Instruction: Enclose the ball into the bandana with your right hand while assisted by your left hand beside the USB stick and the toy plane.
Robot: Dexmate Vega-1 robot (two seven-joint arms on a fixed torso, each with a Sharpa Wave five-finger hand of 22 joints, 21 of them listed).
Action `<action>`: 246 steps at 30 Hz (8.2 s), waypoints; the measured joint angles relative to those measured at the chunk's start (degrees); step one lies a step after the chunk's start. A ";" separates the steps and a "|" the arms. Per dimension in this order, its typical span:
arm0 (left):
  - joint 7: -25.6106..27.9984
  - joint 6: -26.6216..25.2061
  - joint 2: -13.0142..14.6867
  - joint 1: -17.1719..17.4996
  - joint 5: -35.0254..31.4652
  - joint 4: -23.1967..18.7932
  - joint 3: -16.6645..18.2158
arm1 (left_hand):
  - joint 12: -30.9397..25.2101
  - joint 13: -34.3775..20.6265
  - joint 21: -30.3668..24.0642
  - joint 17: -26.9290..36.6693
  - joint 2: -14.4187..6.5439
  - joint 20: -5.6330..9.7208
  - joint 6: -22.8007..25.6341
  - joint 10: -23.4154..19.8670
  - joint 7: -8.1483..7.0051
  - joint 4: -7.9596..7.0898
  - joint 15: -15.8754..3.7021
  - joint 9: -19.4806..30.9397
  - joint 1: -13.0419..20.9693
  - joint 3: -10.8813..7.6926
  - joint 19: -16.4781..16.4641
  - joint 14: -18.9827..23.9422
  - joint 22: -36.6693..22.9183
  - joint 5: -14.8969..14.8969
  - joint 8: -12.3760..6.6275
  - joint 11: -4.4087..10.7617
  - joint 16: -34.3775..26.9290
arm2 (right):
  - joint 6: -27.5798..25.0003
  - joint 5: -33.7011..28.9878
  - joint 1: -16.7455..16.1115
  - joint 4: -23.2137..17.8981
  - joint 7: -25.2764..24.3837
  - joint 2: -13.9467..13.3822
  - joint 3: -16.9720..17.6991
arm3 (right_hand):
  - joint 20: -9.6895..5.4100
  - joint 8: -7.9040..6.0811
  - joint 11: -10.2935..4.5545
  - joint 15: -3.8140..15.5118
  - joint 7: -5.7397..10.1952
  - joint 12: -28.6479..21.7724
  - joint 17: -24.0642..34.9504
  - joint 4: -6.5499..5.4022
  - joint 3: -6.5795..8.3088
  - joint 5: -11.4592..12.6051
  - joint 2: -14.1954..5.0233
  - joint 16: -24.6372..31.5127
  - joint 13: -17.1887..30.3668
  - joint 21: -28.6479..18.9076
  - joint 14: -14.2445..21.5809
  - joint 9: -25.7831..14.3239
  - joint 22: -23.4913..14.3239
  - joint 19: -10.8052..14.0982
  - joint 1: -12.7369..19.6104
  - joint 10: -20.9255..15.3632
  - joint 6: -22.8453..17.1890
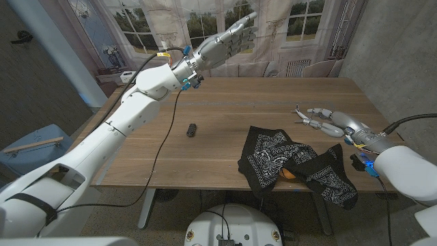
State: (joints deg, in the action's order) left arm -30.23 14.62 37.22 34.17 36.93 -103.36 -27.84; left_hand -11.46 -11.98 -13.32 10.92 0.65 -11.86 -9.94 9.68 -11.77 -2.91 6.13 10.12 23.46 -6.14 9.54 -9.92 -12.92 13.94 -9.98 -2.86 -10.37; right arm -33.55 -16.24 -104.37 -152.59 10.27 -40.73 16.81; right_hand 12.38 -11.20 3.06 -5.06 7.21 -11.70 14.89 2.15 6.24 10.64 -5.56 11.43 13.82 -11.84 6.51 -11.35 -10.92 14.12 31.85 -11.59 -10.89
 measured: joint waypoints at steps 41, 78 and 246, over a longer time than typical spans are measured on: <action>-1.92 -2.83 -1.80 -2.63 1.27 0.61 -2.34 | -0.42 0.26 0.00 0.02 -0.05 0.00 0.00 0.00 0.01 -0.73 0.00 0.01 -1.46 0.73 0.00 0.00 0.01 0.00 -0.23 0.00 0.00 | -34.09 25.58 27.34 -3.18 0.30 -32.60 -25.76 | -0.09 1.27 -0.14 -1.62 4.99 1.34 -1.09 4.68 -4.21 6.45 7.40 0.04 -0.05 -0.51 -8.34 -0.24 0.00 0.94 6.05 20.53 18.58; -4.41 -2.68 -2.09 -3.07 2.95 2.18 -2.07 | -0.42 0.25 0.00 0.02 -0.75 0.00 0.00 0.00 0.02 -1.45 -0.20 0.02 -2.87 0.95 0.00 -0.21 0.02 0.00 -0.61 0.00 -0.28 | -46.25 56.64 88.36 0.99 -47.85 -27.20 -93.08 | -10.45 -21.69 -6.13 1.86 1.76 -25.38 15.94 4.69 -4.95 7.00 9.25 27.67 10.41 -28.52 24.02 -7.35 -6.51 36.68 24.92 -12.55 -19.82; 9.04 7.44 1.86 5.08 -6.95 0.73 5.06 | -1.71 0.57 -0.89 -0.24 -2.96 0.00 -0.01 0.01 0.02 -2.31 -0.69 0.02 -5.53 2.78 0.00 0.10 0.14 0.00 -0.99 0.83 -0.72 | -7.08 1.46 50.74 11.23 5.38 -22.87 -53.91 | 0.05 0.84 -1.81 -3.38 5.17 0.91 5.46 -1.82 -7.05 4.36 6.08 -0.86 -0.35 -9.90 -15.35 0.17 1.16 -16.27 10.44 21.01 9.98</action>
State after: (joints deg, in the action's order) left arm -21.20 22.06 39.08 39.24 29.98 -102.62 -22.78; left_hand -13.17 -11.41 -14.20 10.68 -2.31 -11.86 -9.94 9.69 -11.75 -5.21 5.44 10.14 17.93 -3.36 9.54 -9.82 -12.78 13.95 -10.97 -2.03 -11.09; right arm -40.63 -14.78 -53.64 -141.36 15.64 -63.60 -37.10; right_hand 12.43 -10.37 1.25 -8.44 12.38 -10.80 20.34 0.33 -0.81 15.00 0.52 10.57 13.47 -21.74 -8.84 -11.18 -9.76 -2.15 42.30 9.41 -0.91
